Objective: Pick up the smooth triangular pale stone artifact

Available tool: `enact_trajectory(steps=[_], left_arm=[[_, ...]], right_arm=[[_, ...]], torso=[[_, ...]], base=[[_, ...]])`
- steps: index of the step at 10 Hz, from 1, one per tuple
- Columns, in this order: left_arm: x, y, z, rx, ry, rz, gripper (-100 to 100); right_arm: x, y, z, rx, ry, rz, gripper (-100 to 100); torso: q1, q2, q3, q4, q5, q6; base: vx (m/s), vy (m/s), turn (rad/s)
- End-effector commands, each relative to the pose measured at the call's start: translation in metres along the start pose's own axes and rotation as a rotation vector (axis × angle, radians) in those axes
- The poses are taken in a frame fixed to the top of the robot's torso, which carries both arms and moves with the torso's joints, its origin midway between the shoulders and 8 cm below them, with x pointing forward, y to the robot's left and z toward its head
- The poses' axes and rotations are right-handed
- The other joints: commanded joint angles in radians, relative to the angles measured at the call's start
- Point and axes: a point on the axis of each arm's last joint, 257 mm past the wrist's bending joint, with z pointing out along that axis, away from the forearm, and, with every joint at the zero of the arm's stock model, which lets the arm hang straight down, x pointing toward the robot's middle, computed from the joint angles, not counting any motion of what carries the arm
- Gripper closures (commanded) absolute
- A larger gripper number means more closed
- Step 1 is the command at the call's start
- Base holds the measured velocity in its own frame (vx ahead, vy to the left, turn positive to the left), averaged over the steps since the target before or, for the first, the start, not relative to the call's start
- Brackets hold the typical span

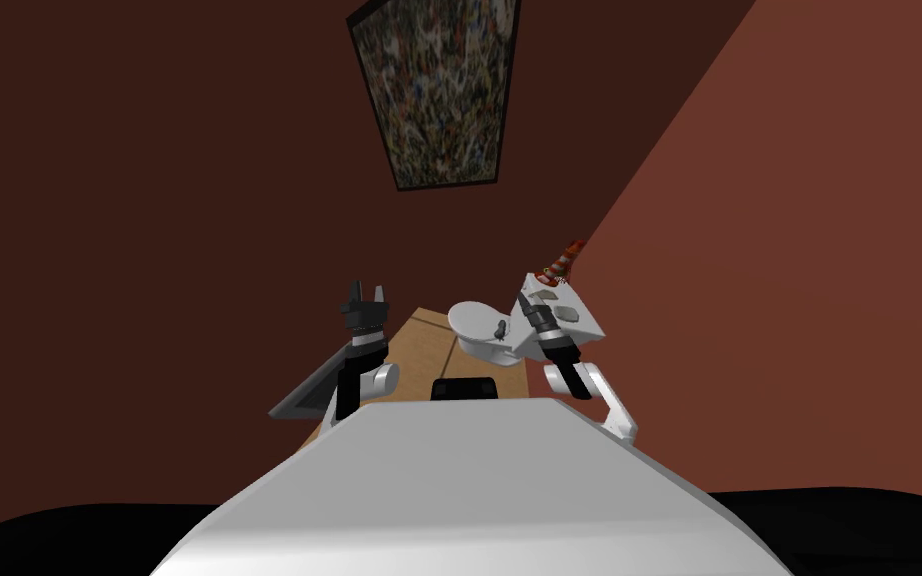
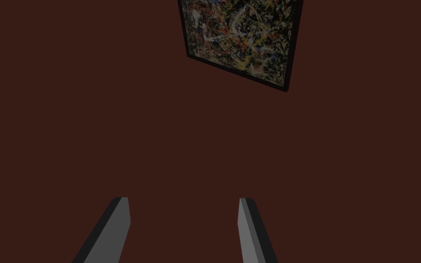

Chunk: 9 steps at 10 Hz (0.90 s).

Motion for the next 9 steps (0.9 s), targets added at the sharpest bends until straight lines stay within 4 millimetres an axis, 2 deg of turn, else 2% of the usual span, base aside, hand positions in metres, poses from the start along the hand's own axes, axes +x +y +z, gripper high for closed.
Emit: enact_trajectory(steps=[1,3,4,6,7,9], left_arm=[[0.000,0.000,0.000,0.000,0.000,0.000,0],[0.000,0.000,0.000,0.000,0.000,0.000,0],[0.000,0.000,0.000,0.000,0.000,0.000,0],[0.000,0.000,0.000,0.000,0.000,0.000,0],[0.000,0.000,0.000,0.000,0.000,0.000,0],[0.000,0.000,0.000,0.000,0.000,0.000,0]], right_arm=[[0.003,-0.005,-0.001,0.010,0.015,-0.067,-100],[0.012,-0.026,-0.005,0.044,0.062,-0.219,-100],[0.012,-0.026,-0.005,0.042,0.065,-0.238,-100],[0.021,-0.050,-0.009,0.078,0.120,-0.392,-100],[0.022,-0.050,-0.009,0.076,0.123,-0.410,-100],[0.031,-0.078,-0.016,0.112,0.187,-0.569,-100]], torso=[[0.000,0.000,0.000,0.000,0.000,0.000],[-0.002,-0.001,-0.001,0.000,0.000,0.000],[-0.002,-0.001,0.000,0.000,0.000,0.000],[-0.003,-0.002,-0.001,0.000,-0.001,0.000],[-0.002,-0.002,-0.001,-0.001,0.000,0.000],[-0.002,-0.002,-0.001,-0.001,0.000,0.000]], base=[[-0.035,0.048,0.019],[-0.042,0.033,0.039],[-0.031,0.020,0.004],[-0.022,0.027,0.034],[-0.022,0.038,0.006],[-0.017,0.047,0.021]])
